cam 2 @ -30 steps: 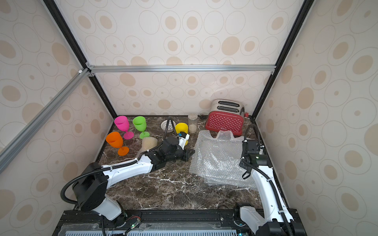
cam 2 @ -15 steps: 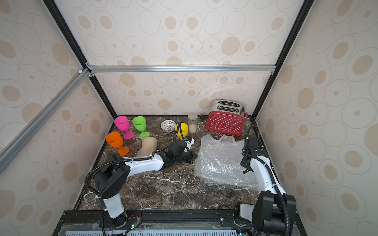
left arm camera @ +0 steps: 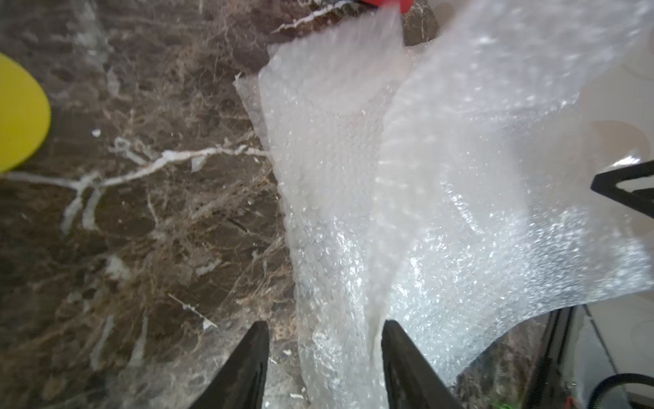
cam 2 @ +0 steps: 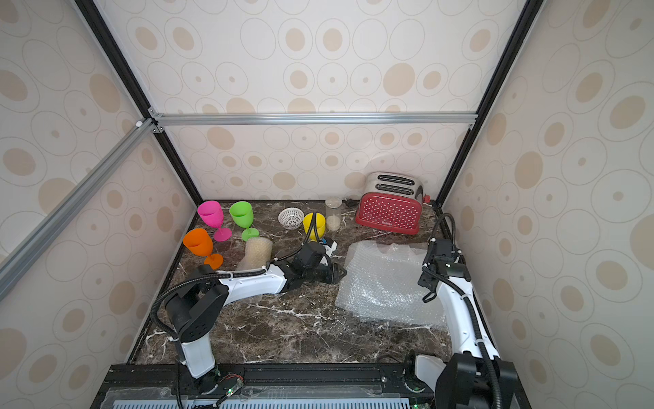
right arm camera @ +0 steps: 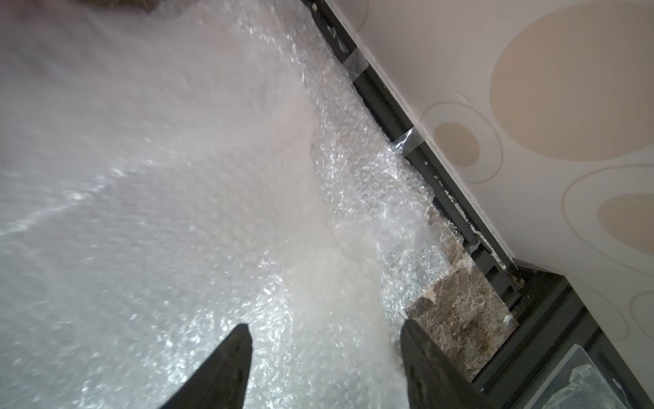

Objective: Unpack wine glasses from bubble wrap
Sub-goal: Place the bubble wrap at the center of the board.

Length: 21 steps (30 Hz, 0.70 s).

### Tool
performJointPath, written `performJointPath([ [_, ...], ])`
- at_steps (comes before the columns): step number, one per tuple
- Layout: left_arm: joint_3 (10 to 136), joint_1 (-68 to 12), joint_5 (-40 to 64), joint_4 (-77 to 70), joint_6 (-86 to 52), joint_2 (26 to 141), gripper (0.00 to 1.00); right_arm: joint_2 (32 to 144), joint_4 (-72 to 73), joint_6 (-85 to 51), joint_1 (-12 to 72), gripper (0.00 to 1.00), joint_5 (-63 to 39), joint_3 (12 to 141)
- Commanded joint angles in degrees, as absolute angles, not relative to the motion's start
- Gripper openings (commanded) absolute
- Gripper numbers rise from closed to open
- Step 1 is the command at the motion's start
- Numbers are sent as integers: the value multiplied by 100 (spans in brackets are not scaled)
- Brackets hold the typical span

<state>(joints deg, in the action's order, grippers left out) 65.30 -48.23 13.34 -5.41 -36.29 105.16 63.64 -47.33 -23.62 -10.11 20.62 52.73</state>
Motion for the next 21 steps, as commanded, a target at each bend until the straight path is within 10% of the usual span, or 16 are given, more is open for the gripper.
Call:
performJointPath([
  [1, 6750, -4809, 1109, -194, -3413, 10128, 59, 6095, -5085, -2243, -1046, 72, 1995, 5666],
  [21, 5274, -3792, 374, 1438, -3227, 7498, 66, 5351, -4503, -2874, 4, 65, -1387, 5445],
])
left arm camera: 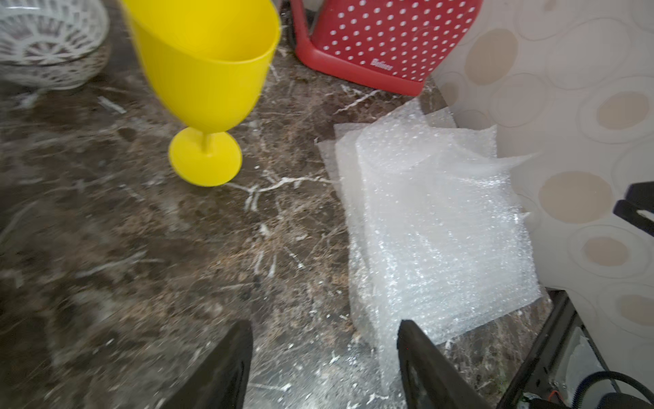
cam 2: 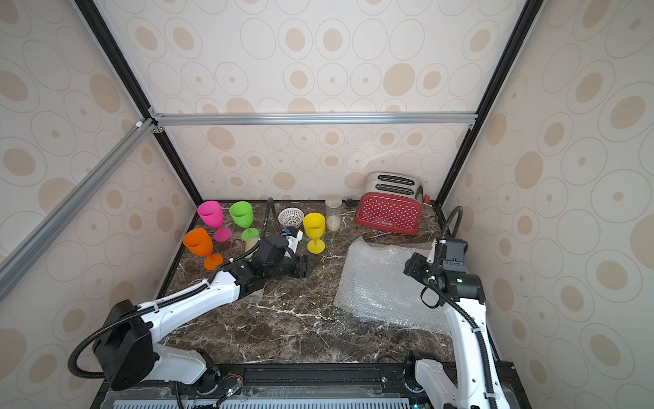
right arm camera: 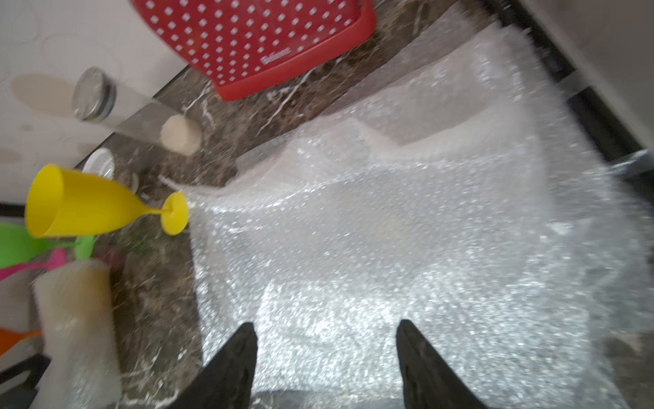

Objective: Unpack wine glasses from bubble wrap
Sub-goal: Place the bubble wrap at the center of the board, then move the bubble wrap to the center of the board.

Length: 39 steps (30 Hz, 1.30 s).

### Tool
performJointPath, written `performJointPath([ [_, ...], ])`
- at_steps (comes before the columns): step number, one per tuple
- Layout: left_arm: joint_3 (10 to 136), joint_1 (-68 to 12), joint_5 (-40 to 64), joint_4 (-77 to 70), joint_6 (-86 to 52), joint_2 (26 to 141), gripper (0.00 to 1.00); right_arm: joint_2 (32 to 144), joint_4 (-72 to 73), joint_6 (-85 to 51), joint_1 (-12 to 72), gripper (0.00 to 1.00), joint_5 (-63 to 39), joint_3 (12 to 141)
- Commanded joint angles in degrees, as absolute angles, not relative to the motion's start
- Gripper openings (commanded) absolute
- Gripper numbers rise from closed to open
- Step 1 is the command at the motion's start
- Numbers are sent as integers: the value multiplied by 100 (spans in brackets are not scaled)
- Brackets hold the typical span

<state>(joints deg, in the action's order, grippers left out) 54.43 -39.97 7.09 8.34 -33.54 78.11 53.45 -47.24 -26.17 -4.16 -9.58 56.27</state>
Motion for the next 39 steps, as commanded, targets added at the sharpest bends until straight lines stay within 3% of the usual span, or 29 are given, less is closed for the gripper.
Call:
performJointPath([
  [1, 5160, -3621, 329, 1564, -3196, 7353, 66, 5383, -4417, -2920, 241, 65, -1298, 5367],
  [14, 4970, -1905, -538, 3034, -2797, 6830, 79, 6542, -3210, -3407, 2311, 65, -1038, 4819],
  [26, 4530, -904, 551, 2431, -2637, 7509, 81, 7266, -2923, -3314, 2854, 63, -977, 4894],
  [32, 4386, -888, 1253, 2048, -2641, 7779, 63, 7336, -2896, -3314, 2856, 62, -958, 4904],
  [36, 4264, -892, 1528, 1964, -2610, 7799, 38, 7451, -2879, -3287, 2871, 60, -984, 4931],
  [39, 4125, -906, 1728, 1857, -2695, 7638, 24, 7577, -2857, -3270, 2882, 59, -1010, 4961],
])
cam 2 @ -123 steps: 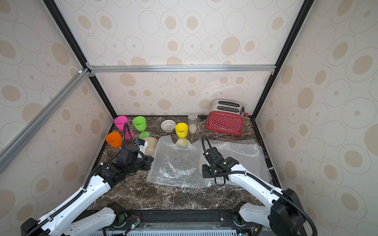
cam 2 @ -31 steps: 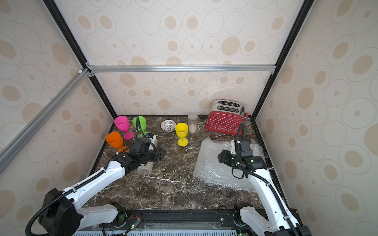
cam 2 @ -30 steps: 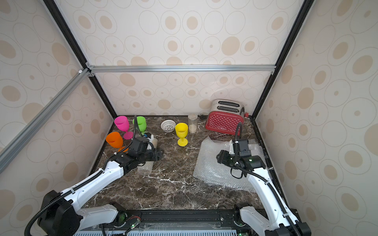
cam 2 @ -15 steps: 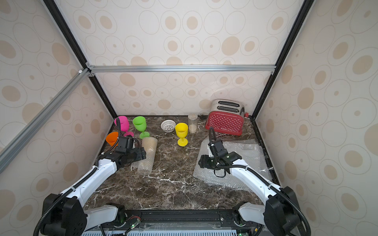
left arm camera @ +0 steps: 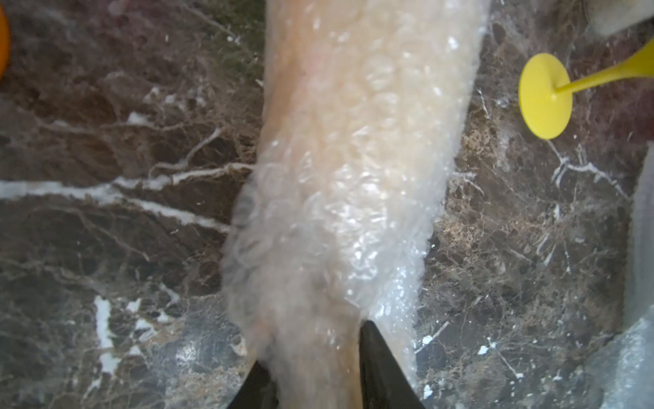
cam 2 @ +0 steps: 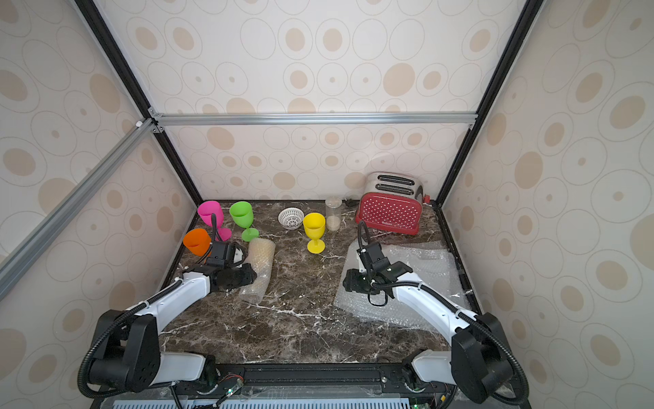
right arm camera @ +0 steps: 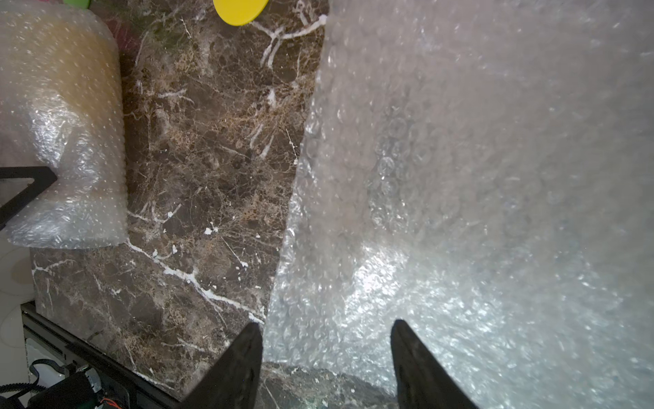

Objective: Unpack wine glasses from bubble wrap
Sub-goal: Move the bubble wrap to the center of the board.

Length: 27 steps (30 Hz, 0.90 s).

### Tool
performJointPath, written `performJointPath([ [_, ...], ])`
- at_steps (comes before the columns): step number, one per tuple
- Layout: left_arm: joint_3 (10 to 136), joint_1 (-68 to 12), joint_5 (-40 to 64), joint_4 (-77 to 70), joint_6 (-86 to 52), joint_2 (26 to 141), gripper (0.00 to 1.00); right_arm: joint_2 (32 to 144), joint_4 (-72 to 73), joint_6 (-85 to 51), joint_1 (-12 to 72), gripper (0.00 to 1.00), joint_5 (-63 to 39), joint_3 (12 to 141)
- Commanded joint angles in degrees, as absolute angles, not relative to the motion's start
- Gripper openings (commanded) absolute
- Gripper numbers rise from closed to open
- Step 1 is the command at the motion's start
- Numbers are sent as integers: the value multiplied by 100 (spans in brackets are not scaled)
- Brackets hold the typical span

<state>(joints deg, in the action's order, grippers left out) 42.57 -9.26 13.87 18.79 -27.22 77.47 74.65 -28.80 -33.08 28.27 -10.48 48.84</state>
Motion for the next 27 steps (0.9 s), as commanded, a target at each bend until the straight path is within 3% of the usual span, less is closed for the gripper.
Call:
performJointPath([
  [1, 4083, -933, 1796, 1829, -2743, 7590, 22, 7622, -2856, -3263, 2894, 59, -1019, 4974],
  [7, 3937, -1307, 1798, 1894, -3101, 7102, 15, 7767, -2791, -3278, 3013, 58, -1040, 5032],
  [13, 3537, -2007, 1846, 1484, -4016, 6537, 16, 7912, -2752, -3283, 3205, 58, -1029, 5062],
  [16, 3377, -2452, 1978, 1081, -4404, 6501, 22, 8005, -2768, -3253, 3334, 58, -1003, 5135],
  [22, 3400, -2817, 2333, 754, -4590, 6466, 47, 8326, -2842, -3208, 3668, 59, -887, 5500],
  [27, 3705, -2791, 1664, 1603, -4230, 6106, 48, 8602, -2977, -3195, 4019, 59, -714, 5845],
])
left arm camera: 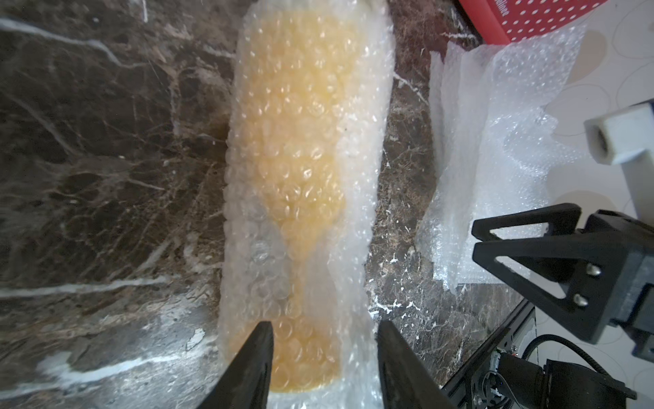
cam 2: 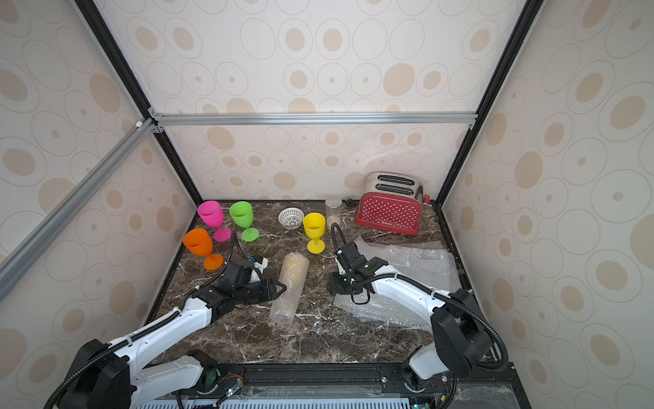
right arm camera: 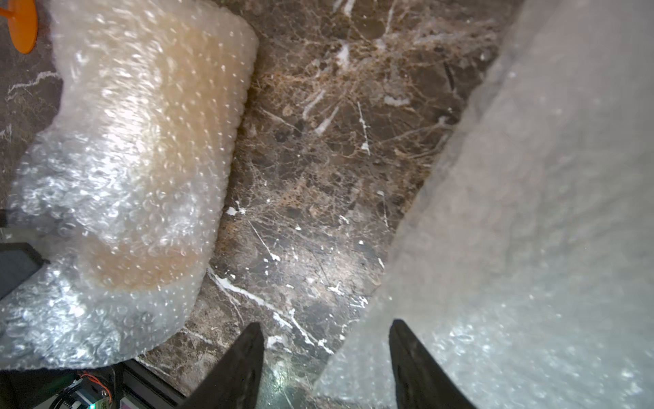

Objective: Unpack wine glasses from bubble wrap
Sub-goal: Move the bubble wrap to the center of the board, then unwrap the bubble wrap at the center of the board.

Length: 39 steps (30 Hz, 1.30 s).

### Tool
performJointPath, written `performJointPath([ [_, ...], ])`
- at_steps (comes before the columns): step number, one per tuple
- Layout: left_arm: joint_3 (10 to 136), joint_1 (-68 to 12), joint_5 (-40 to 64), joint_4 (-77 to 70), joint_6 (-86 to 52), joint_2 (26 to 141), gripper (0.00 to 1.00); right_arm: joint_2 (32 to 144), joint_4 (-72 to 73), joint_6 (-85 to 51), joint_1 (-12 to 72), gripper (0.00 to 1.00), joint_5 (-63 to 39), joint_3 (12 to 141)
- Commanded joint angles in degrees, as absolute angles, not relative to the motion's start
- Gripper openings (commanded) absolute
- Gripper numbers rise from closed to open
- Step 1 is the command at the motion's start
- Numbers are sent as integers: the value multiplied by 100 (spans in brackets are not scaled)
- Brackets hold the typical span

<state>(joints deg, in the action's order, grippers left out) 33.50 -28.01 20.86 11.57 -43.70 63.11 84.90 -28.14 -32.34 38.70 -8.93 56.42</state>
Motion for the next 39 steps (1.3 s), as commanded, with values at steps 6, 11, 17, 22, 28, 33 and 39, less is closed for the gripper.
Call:
performJointPath([
  [6, 3875, -2675, 899, 2240, -3924, 6100, 38, 8805, -3054, -3245, 4301, 60, -617, 6069],
  [11, 3781, -2385, 304, 2561, -3747, 6090, 28, 8842, -3192, -3262, 4405, 59, -510, 6160],
  [17, 3585, -2092, 449, 2405, -3519, 6121, 24, 8924, -3250, -3290, 4439, 60, -483, 6233],
  [22, 3200, -2169, 1631, 1435, -3771, 6398, 23, 9085, -3329, -3274, 4514, 60, -473, 6406],
  [28, 2985, -2483, 2243, 386, -4259, 6436, 24, 9130, -3379, -3283, 4529, 60, -413, 6523],
  [33, 2886, -2827, 2663, -440, -4609, 6662, 26, 9170, -3489, -3285, 4530, 60, -361, 6649],
  [39, 2898, -3124, 2893, -902, -4853, 6828, 27, 9158, -3491, -3386, 4526, 60, -453, 6714],
])
